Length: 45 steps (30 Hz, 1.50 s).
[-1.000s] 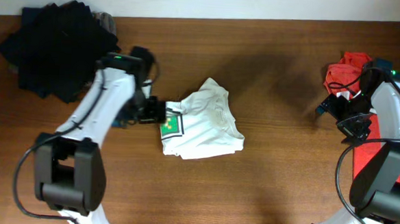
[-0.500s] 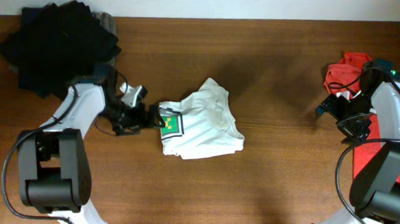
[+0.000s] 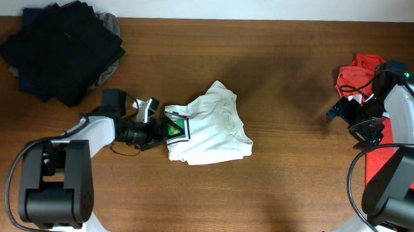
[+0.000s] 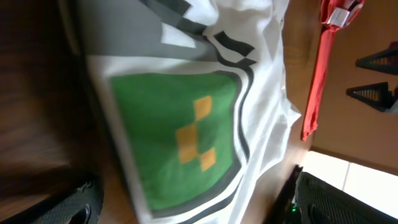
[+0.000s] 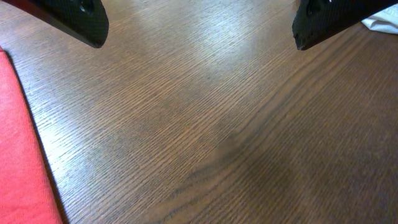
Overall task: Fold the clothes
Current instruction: 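Grasp the folded bundle with the left gripper and carry it toward the dark stack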
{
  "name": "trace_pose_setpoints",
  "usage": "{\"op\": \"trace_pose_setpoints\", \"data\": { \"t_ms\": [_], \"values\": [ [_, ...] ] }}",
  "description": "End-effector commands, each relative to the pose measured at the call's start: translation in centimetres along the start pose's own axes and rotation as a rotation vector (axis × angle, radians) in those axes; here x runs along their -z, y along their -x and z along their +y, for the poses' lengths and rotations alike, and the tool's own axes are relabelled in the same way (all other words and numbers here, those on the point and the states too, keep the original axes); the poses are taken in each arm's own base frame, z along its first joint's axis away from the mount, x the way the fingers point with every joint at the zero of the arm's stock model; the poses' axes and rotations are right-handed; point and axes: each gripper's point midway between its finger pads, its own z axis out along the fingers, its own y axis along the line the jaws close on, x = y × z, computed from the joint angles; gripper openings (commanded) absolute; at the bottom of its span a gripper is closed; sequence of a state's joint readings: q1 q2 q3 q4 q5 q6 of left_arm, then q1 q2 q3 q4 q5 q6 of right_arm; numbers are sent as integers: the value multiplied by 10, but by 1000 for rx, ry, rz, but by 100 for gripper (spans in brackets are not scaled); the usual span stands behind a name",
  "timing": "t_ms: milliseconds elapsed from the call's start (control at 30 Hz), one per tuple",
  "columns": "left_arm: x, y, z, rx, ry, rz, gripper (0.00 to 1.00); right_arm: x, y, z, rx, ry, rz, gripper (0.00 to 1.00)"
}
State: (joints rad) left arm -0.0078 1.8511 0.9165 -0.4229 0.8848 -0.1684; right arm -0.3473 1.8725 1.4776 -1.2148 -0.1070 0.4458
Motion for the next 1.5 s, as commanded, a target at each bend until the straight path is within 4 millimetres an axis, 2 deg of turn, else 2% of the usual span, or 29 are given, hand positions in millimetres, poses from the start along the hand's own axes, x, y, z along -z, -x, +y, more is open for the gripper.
{"op": "trace_pose_setpoints", "data": {
  "t_ms": [0, 133, 267, 367, 533, 667, 800, 867, 967, 1133, 1333, 1467],
  "values": [
    [-23, -24, 38, 191, 222, 35, 100, 10, 3, 3, -6, 19, -27, 98],
    [-42, -22, 23, 120, 233, 31, 98, 10, 3, 3, -6, 19, -27, 99],
    [-47, -22, 34, 166, 349, -3, 64, 10, 3, 3, -6, 19, -27, 98],
    [-49, -19, 33, 151, 356, -18, 39, 10, 3, 3, -6, 19, -27, 98],
    [-45, 0, 32, 116, 387, -78, 2, 10, 3, 3, -6, 19, -27, 98],
    [-26, 33, 29, 11, 515, -128, 1, 10, 3, 3, -6, 19, -27, 98],
    [-10, 82, -7, -341, 532, -150, 2, 10, 3, 3, -6, 19, -27, 98],
    [2, 102, -16, -449, 580, -186, 1, 10, 3, 3, -6, 19, -27, 98],
    [34, 134, -7, -460, 754, -288, 2, 10, 3, 3, -6, 19, -27, 98],
    [77, 162, 16, -539, 926, -355, 2, 10, 3, 3, -6, 19, -27, 98],
    [114, 193, 25, -520, 956, -498, 1, 10, 3, 3, -6, 19, -27, 98],
    [135, 212, 21, -523, 959, -602, 1, 10, 3, 3, -5, 19, -27, 98]
  ]
}}
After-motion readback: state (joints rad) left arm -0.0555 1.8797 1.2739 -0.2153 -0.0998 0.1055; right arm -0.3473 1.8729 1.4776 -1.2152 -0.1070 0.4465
